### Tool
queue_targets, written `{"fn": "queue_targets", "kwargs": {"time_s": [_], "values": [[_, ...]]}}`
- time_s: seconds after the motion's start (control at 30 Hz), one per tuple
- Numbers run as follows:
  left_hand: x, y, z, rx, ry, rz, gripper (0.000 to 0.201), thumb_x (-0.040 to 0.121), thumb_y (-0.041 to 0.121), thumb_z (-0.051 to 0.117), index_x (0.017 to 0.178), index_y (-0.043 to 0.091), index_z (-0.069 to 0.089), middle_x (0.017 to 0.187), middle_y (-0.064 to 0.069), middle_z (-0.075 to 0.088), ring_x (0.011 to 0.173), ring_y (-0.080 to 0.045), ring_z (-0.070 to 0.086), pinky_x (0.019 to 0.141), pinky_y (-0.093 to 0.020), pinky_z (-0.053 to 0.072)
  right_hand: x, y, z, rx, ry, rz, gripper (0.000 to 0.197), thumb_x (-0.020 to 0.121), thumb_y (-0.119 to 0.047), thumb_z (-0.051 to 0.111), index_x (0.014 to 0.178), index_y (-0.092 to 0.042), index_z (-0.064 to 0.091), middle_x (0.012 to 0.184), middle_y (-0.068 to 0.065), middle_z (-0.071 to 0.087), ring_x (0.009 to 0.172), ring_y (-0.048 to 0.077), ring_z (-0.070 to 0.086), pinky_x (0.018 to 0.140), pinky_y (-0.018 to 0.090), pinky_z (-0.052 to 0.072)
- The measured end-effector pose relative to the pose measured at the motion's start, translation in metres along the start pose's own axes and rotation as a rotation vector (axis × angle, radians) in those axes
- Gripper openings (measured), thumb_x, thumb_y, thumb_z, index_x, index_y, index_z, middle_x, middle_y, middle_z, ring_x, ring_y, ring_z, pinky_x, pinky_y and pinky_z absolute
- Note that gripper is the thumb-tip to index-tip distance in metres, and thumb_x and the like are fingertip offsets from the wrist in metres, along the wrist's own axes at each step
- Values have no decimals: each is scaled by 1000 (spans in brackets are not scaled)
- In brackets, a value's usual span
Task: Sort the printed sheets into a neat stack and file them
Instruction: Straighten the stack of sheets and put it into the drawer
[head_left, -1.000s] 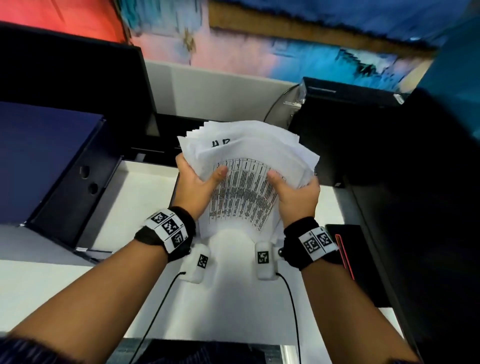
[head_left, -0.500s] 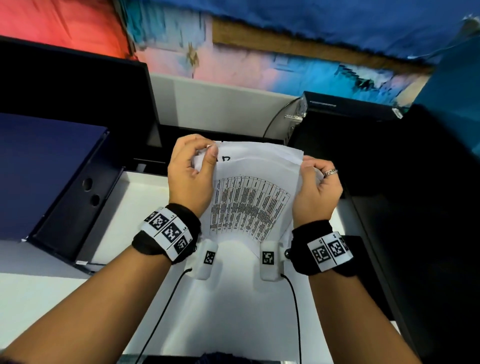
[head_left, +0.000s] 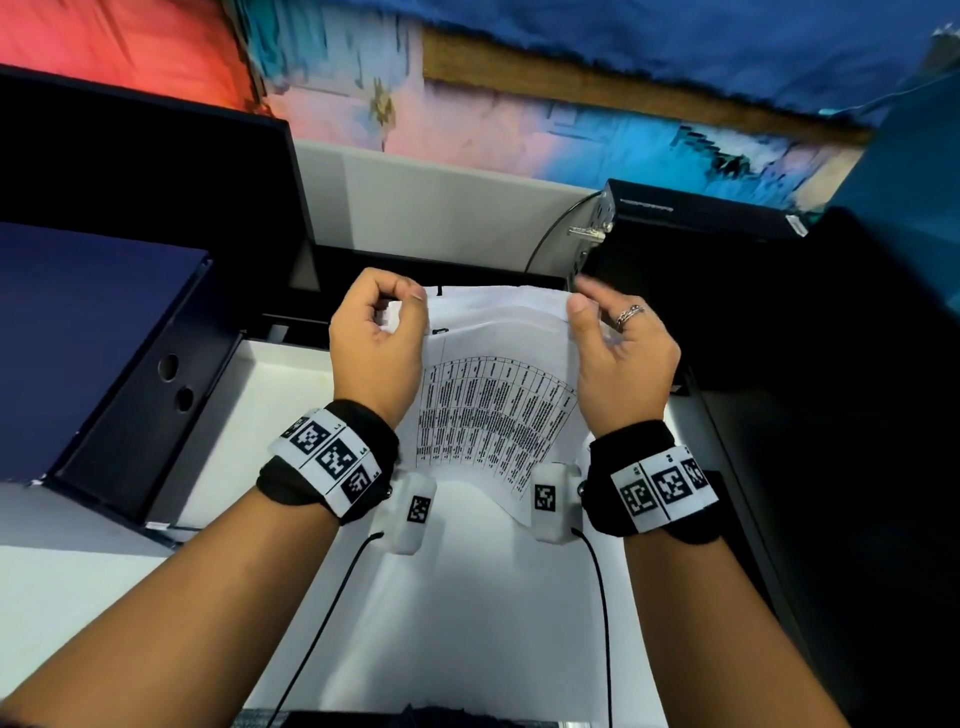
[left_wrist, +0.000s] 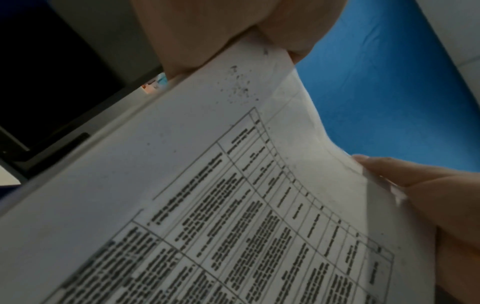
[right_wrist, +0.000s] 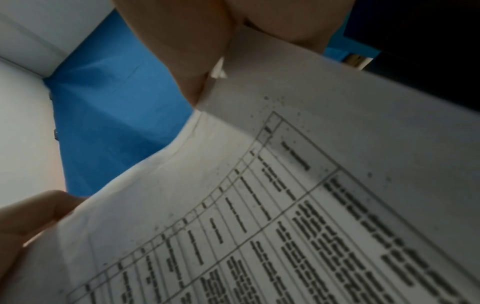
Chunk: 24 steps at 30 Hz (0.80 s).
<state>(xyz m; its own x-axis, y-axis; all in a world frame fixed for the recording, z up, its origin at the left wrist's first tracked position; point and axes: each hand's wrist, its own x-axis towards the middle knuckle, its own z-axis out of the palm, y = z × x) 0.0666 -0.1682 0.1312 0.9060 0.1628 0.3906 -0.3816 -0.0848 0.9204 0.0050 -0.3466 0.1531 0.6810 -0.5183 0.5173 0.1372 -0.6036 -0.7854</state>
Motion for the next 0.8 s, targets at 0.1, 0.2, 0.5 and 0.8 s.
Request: {"fn": "queue_targets", "kwargs": {"time_s": [0.1,0.2,0.5,0.8], "values": [[-2,2,-3,-4,-46,24,12,91,17,67,100,13,61,93,4,63,87,-5,57,83,-14,41,0,5,-3,14,91,106,14,89,-13,61,82,-20,71,76,-9,66,73,-2,60,70,17,51],[-3,2,-7,27,-196,16,47,76,26,83,118,21,61,105,8,64,102,-2,57,93,-15,41,-3,8,-3,111,194,276,21,86,-7,57,71,-21,61,64,-11,56,56,-3,50,57,18,41],[8,0,-10,99,-400,193,23,84,17,76,105,10,76,108,-3,63,104,-9,60,96,-23,46,-4,12,-2,269,219,301,16,93,-9,57,107,-15,62,78,-13,64,73,-9,60,71,3,43],[10,-1,-2,75,-228,128,8,94,3,59,91,10,61,94,6,65,90,1,60,86,-13,44,-13,12,2,295,138,146,14,94,-5,60,106,-10,62,93,-3,65,86,2,63,77,19,51]]}}
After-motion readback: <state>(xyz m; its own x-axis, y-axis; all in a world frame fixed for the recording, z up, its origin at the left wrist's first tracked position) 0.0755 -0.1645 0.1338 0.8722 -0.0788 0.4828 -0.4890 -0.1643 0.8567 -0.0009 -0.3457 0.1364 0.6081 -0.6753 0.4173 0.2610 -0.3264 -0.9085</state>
